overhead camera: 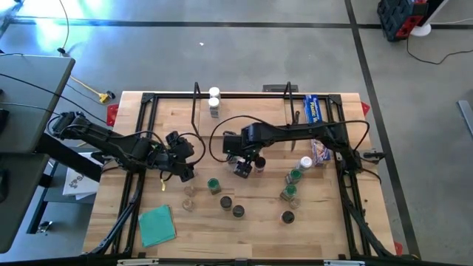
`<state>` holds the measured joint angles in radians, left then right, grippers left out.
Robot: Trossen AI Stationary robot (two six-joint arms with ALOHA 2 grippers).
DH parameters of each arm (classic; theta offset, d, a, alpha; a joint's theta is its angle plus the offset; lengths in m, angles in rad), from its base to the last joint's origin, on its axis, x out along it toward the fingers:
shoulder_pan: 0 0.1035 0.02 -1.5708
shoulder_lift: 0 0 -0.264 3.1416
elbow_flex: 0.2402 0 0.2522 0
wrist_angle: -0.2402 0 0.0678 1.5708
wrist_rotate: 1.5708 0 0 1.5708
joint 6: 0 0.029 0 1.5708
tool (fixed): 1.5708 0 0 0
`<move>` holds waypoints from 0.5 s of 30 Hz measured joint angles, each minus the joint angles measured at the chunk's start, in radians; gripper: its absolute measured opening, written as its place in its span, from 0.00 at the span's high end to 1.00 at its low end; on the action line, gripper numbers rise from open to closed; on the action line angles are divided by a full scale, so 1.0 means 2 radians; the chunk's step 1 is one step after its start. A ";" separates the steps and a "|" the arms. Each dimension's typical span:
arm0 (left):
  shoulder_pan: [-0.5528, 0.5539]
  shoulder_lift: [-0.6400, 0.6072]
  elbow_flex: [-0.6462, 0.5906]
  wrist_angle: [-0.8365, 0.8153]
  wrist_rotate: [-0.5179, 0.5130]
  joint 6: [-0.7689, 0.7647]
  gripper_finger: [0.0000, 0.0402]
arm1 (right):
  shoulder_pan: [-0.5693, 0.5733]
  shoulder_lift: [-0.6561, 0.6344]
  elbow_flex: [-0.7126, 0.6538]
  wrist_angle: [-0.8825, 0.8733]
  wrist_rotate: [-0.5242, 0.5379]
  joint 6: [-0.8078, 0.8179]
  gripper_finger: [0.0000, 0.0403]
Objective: Shelf spices
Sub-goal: Put the white seasoning bottle on the shelf aligned with the other white seasoning bottles
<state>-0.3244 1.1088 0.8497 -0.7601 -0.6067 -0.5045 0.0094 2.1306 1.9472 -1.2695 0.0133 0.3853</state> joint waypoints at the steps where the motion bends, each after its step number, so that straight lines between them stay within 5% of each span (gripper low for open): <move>1: 0.000 0.000 0.000 0.000 0.000 0.000 0.29 | 0.001 0.000 0.000 -0.001 0.005 -0.013 0.31; 11: 0.000 0.000 0.000 0.001 0.000 0.000 0.29 | 0.006 0.001 0.025 -0.029 0.065 -0.196 0.31; 15: 0.000 0.000 0.000 0.001 0.000 0.000 0.29 | 0.005 -0.002 0.054 -0.030 0.070 -0.179 0.31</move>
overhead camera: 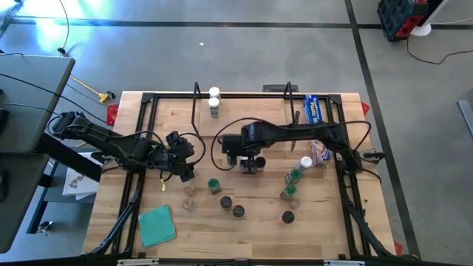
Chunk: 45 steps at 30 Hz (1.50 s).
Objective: Shelf spices
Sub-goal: Put the white seasoning bottle on the shelf aligned with the other white seasoning bottles
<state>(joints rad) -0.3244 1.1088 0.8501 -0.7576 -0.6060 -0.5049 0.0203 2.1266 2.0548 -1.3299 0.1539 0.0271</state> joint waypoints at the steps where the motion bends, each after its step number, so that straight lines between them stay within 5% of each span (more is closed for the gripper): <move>1: 0.000 0.000 0.000 0.001 0.000 0.000 0.29 | -0.003 0.000 0.009 -0.002 -0.010 0.030 0.31; 5: 0.000 0.000 0.000 0.001 0.000 0.000 0.29 | -0.022 -0.001 0.018 -0.010 -0.077 0.156 0.31; 10: 0.000 0.000 0.000 0.000 0.000 0.000 0.29 | -0.026 -0.001 -0.014 -0.005 -0.123 0.159 0.30; 32: -0.010 0.000 0.000 -0.002 0.007 -0.008 0.29 | -0.019 -0.002 -0.111 0.075 -0.066 0.182 0.31; 39: -0.010 0.000 0.000 -0.002 0.009 -0.008 0.29 | -0.019 -0.002 -0.089 0.070 -0.068 0.156 0.53; 45: -0.018 -0.007 0.000 -0.012 0.011 -0.009 0.29 | -0.022 -0.002 -0.016 0.000 -0.068 0.105 0.53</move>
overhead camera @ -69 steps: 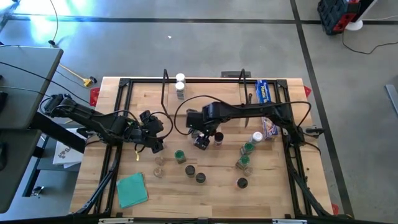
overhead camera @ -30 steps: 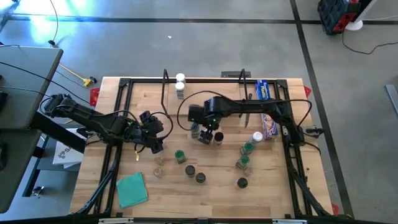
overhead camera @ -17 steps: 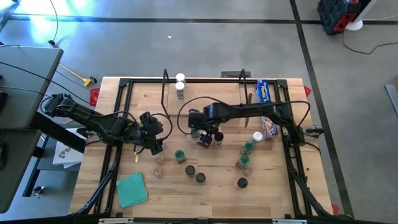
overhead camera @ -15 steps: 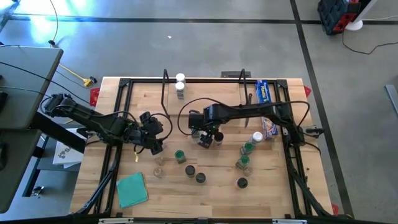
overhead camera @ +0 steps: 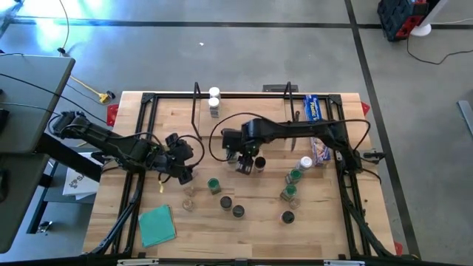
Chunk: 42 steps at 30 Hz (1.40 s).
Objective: Shelf spices
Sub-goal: Put the white seasoning bottle on the shelf aligned with the other white seasoning bottles
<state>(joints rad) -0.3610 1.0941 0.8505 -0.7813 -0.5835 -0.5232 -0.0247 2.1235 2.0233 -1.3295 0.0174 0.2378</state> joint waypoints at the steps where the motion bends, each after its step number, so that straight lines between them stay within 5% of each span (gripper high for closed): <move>1: -0.003 -0.004 0.002 -0.008 0.002 -0.001 0.29 | -0.003 0.000 0.017 -0.017 0.000 -0.008 0.53; 10: -0.035 -0.081 0.022 -0.061 -0.015 -0.038 0.29 | -0.057 0.000 0.152 -0.027 0.045 -0.126 0.53; 20: -0.042 -0.132 0.022 -0.060 -0.050 -0.048 0.29 | -0.108 0.039 0.147 0.126 -0.051 -0.252 0.53; 42: -0.042 -0.131 0.022 -0.050 -0.068 -0.047 0.29 | -0.142 0.123 0.165 0.155 -0.064 -0.312 0.53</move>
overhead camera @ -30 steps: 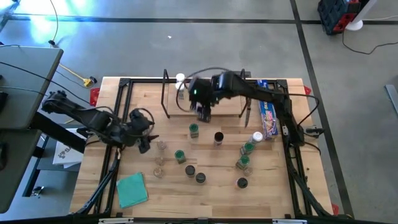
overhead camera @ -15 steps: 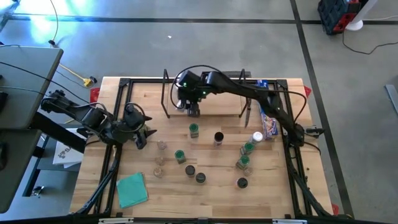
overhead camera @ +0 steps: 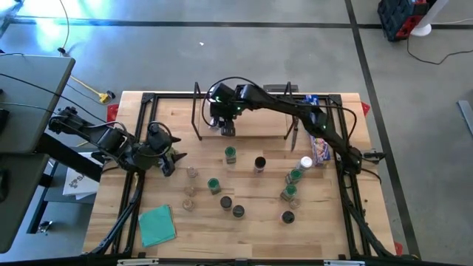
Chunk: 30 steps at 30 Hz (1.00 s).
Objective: Shelf spices
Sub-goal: Put the white seasoning bottle on the shelf aligned with the other white seasoning bottles
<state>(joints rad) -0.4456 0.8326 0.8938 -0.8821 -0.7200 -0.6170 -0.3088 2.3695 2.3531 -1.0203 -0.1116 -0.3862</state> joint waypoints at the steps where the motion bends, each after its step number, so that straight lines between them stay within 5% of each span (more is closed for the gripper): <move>1: 0.000 0.000 0.000 0.001 0.000 0.000 0.29 | 0.000 0.000 0.000 0.001 0.000 0.000 0.53; 30: 0.000 0.000 0.000 0.005 0.006 0.004 0.29 | 0.000 -0.002 0.000 0.026 0.010 -0.013 0.45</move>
<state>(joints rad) -0.4454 0.8326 0.8936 -0.8722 -0.7090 -0.6091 -0.3079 2.3657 2.3531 -0.9683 -0.0910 -0.4118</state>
